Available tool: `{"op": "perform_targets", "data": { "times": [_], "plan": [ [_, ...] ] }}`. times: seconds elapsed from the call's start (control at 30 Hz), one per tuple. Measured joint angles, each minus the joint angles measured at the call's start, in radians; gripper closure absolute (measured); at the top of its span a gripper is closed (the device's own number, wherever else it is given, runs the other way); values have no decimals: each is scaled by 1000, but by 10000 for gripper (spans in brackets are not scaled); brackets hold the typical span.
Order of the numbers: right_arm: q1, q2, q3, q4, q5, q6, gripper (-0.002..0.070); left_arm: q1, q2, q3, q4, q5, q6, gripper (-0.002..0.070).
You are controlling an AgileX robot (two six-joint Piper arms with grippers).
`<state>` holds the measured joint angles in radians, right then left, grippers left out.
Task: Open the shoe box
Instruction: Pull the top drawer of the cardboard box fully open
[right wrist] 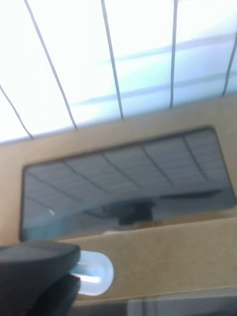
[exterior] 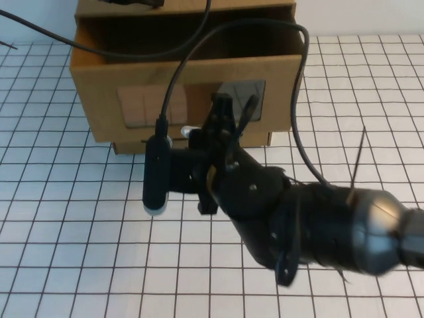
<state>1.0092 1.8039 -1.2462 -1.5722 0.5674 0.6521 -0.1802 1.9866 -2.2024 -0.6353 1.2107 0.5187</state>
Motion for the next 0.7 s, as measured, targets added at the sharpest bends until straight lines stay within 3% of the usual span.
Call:
{"op": "perform_targets", "data": {
  "times": [0.7],
  "plan": [
    [134, -156, 171, 254, 52, -1, 680, 0, 0, 0, 0, 0, -12, 677]
  ]
}}
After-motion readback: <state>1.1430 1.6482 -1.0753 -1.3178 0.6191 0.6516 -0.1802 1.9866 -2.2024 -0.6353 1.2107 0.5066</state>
